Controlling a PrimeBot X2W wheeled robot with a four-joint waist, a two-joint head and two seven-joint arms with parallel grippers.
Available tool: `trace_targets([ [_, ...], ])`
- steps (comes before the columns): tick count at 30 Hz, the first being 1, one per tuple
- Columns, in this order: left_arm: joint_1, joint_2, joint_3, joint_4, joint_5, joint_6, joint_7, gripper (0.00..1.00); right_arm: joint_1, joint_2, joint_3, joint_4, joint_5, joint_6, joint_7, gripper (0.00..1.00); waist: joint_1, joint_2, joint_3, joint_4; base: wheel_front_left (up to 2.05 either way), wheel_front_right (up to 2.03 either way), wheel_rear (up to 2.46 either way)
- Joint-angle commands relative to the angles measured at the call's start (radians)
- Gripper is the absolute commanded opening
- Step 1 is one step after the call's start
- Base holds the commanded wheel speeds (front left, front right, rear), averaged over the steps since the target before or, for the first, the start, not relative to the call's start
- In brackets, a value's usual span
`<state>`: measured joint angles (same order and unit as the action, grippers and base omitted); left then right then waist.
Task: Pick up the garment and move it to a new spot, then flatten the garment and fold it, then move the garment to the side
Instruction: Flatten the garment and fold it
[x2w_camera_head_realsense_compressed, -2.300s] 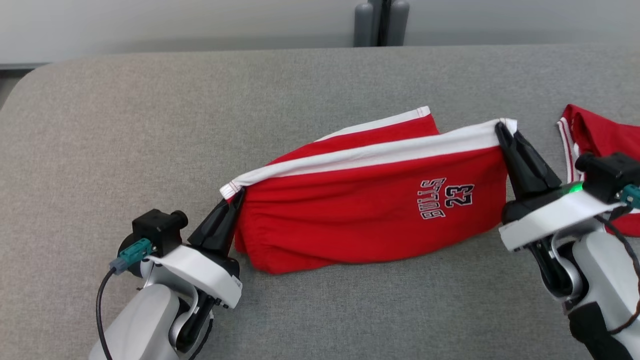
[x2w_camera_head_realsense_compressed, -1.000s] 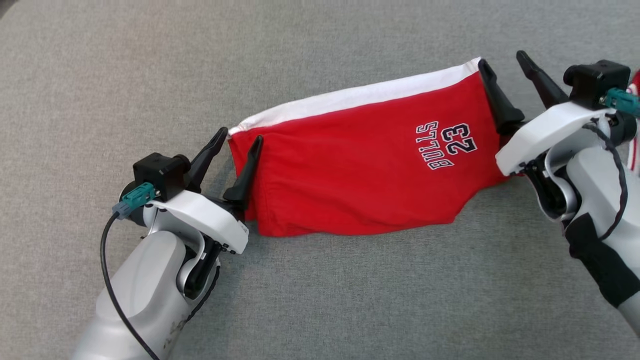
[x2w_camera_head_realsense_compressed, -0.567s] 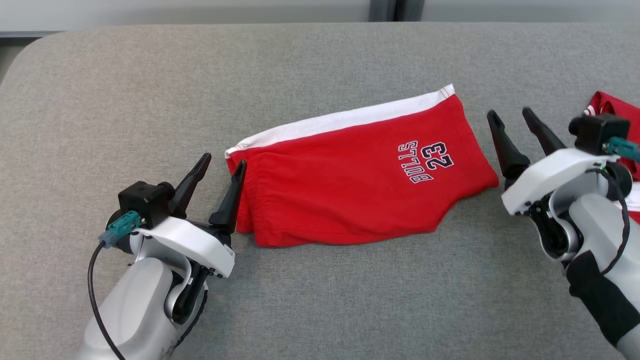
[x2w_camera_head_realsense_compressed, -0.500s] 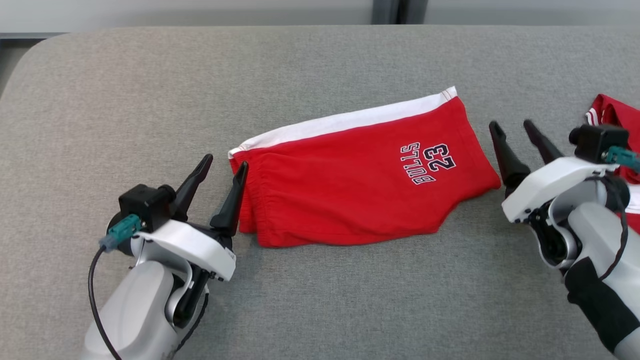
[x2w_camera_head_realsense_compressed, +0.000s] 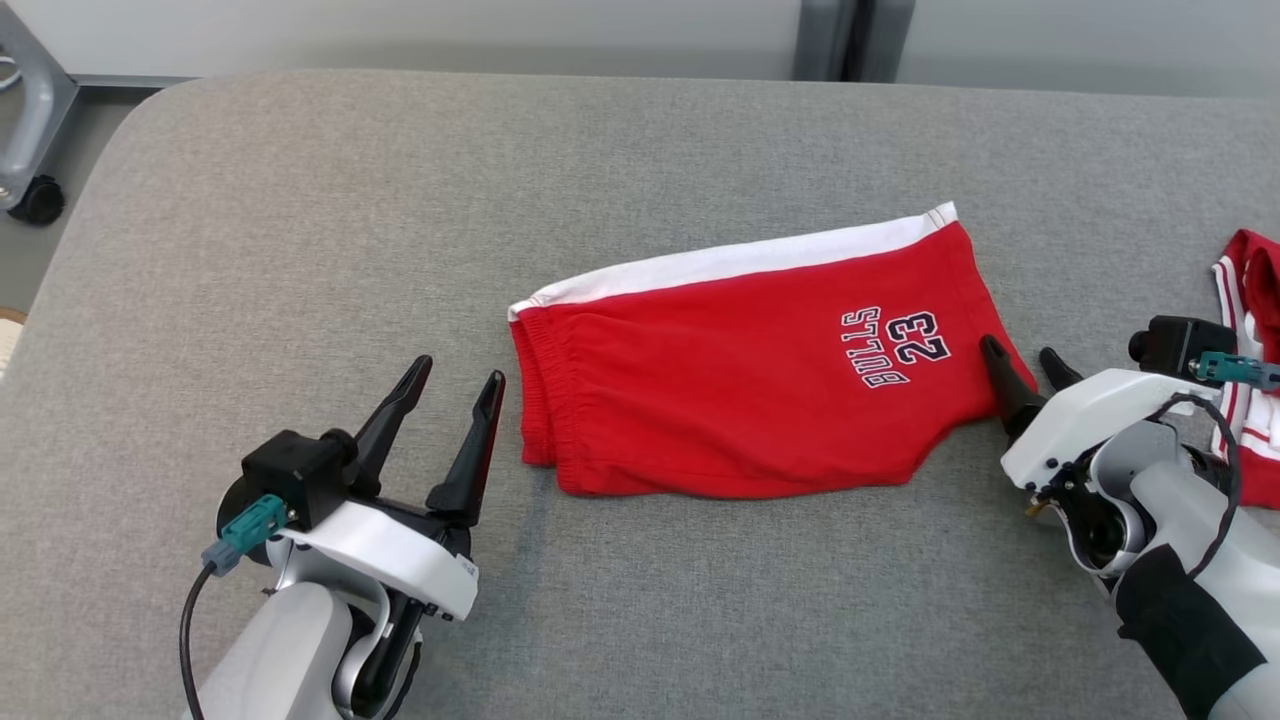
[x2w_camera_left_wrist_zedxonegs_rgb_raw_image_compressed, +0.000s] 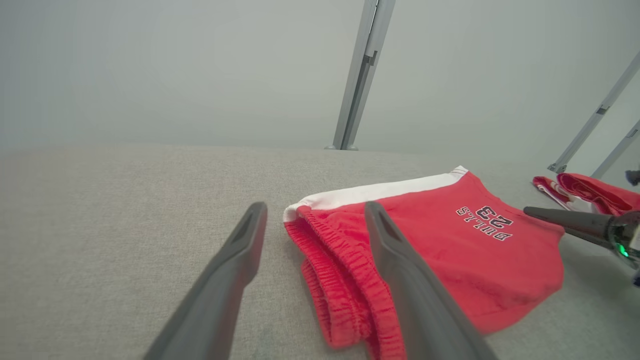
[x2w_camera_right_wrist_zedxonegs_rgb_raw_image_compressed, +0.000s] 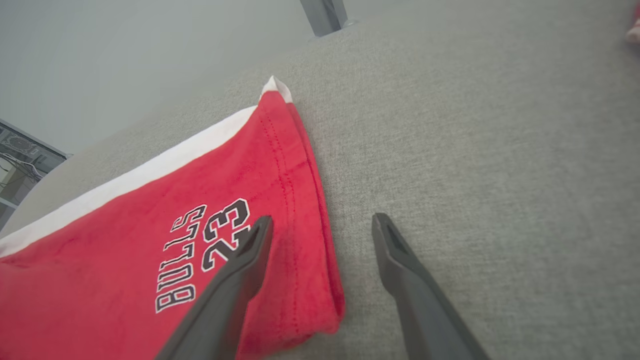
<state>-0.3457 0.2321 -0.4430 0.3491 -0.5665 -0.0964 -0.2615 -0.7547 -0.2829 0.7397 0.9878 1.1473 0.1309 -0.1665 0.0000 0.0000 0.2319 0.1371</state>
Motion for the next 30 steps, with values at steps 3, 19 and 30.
trace_targets([
  [3, 0.022, 0.007, 0.0, -0.03, -0.007, 0.012, 0.004, 1.0, -0.018, 0.006, -0.001, 0.042, 0.032, 0.0, 0.014, 1.0, 0.0, 0.0, -0.003, 0.011, 0.0, 0.0, 0.0],
  [19, 0.033, 0.015, -0.006, -0.09, -0.017, 0.028, 0.013, 1.0, -0.022, 0.054, 0.014, 0.058, 0.16, 0.0, 0.134, 0.21, 0.0, 0.0, 0.014, 0.041, 0.0, 0.0, 0.0],
  [30, 0.063, 0.021, -0.019, -0.085, -0.023, 0.036, 0.02, 1.0, 0.016, 0.04, 0.018, 0.015, 0.209, 0.0, 0.035, 0.0, 0.0, 0.0, -0.052, 0.022, 0.0, 0.0, 0.0],
])
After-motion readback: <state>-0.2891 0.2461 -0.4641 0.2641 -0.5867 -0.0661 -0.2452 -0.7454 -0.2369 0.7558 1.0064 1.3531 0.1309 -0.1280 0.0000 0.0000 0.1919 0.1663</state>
